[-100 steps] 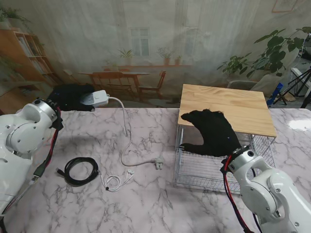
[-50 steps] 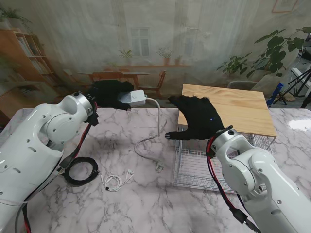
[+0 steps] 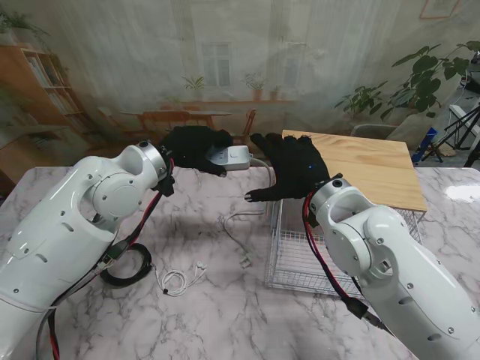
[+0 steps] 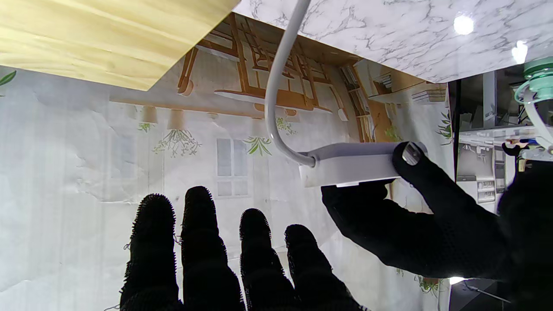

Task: Load the small electronics into the mesh drawer

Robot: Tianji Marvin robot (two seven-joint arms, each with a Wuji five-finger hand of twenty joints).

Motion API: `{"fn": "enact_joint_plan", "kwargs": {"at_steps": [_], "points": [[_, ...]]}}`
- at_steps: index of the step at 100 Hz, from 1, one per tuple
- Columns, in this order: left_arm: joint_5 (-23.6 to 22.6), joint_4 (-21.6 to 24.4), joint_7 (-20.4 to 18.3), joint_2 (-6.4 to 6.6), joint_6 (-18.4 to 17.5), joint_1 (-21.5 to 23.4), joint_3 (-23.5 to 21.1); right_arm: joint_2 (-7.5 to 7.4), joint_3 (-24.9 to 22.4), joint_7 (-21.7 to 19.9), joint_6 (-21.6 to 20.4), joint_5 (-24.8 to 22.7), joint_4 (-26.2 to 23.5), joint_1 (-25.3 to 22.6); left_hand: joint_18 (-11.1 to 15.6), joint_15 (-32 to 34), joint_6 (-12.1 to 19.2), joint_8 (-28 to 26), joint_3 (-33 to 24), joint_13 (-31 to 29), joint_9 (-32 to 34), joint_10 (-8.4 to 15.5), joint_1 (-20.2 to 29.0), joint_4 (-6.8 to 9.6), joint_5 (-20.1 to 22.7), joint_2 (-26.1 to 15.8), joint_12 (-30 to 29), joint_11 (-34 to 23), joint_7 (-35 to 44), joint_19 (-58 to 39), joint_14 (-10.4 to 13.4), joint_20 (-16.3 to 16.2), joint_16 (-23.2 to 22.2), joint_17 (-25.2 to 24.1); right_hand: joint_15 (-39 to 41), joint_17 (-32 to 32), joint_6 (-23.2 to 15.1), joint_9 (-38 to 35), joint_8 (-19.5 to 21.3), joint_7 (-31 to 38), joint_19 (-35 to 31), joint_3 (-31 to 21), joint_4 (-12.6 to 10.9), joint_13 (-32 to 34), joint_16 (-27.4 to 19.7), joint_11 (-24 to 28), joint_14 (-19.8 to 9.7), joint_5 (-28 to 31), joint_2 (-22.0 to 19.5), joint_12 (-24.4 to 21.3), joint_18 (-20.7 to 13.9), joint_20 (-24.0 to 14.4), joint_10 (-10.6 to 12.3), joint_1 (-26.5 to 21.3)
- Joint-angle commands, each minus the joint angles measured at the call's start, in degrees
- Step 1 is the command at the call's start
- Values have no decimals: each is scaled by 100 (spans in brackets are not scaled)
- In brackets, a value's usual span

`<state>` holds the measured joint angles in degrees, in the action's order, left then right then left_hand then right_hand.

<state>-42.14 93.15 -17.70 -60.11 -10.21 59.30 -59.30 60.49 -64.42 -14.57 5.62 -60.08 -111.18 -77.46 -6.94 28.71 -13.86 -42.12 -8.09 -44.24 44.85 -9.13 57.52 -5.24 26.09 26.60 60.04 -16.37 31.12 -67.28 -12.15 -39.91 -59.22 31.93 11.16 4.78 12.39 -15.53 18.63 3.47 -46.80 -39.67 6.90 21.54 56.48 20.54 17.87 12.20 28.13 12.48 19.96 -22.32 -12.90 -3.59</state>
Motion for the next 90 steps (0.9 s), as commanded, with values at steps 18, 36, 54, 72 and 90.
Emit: {"fn": "enact_joint_plan", "kwargs": {"at_steps": [18, 36, 54, 72, 90], "points": [[45, 212, -77, -20, -279, 146, -126, -3, 323, -496, 175, 109, 190, 581, 673, 611, 870, -312, -1508, -437, 224, 340, 1382, 698, 235, -420, 146, -162, 506, -126, 229, -109, -178, 239, -126, -171, 88, 335, 403, 156, 179, -155, 150, -166, -71, 34, 100, -54, 298, -22, 204, 20, -69, 224], [-6, 371, -85, 7, -536, 282, -282, -4, 657, -702, 335, 235, 435, 1017, 682, 635, 902, -324, -1515, -452, 251, 373, 1375, 713, 270, -398, 143, -176, 537, -136, 216, -115, -190, 260, -97, -180, 158, 291, 706, 405, 196, -149, 130, -152, -51, 156, 120, 78, 354, 16, 225, 33, -119, 122], [-51, 500, -95, 24, -693, 369, -361, -24, 905, -1035, 450, 399, 548, 1371, 683, 644, 888, -316, -1539, -451, 252, 364, 1362, 738, 261, -386, 139, -177, 540, -141, 213, -122, -189, 263, -92, -206, 183, 347, 1106, 848, 201, -133, 62, -172, 11, 332, 168, 413, 480, 81, 285, 84, -223, -111], [-122, 609, -116, 29, -701, 387, -343, -43, 1170, -1323, 496, 416, 664, 1699, 680, 660, 874, -309, -1553, -457, 255, 342, 1361, 742, 264, -379, 141, -182, 539, -152, 203, -131, -191, 276, -95, -258, 23, 350, 1596, 1385, 186, -98, -15, -184, 48, 355, 199, 666, 522, 76, 342, 157, -250, -311], [-162, 678, -151, 32, -675, 385, -289, -52, 1456, -1546, 495, 415, 837, 2060, 665, 671, 864, -306, -1563, -461, 262, 338, 1367, 740, 280, -362, 141, -184, 535, -161, 183, -140, -191, 282, -150, -339, -113, 339, 1835, 1579, 242, 32, -108, -237, -24, 516, 167, 717, 508, 148, 360, 266, -166, -604]]}}
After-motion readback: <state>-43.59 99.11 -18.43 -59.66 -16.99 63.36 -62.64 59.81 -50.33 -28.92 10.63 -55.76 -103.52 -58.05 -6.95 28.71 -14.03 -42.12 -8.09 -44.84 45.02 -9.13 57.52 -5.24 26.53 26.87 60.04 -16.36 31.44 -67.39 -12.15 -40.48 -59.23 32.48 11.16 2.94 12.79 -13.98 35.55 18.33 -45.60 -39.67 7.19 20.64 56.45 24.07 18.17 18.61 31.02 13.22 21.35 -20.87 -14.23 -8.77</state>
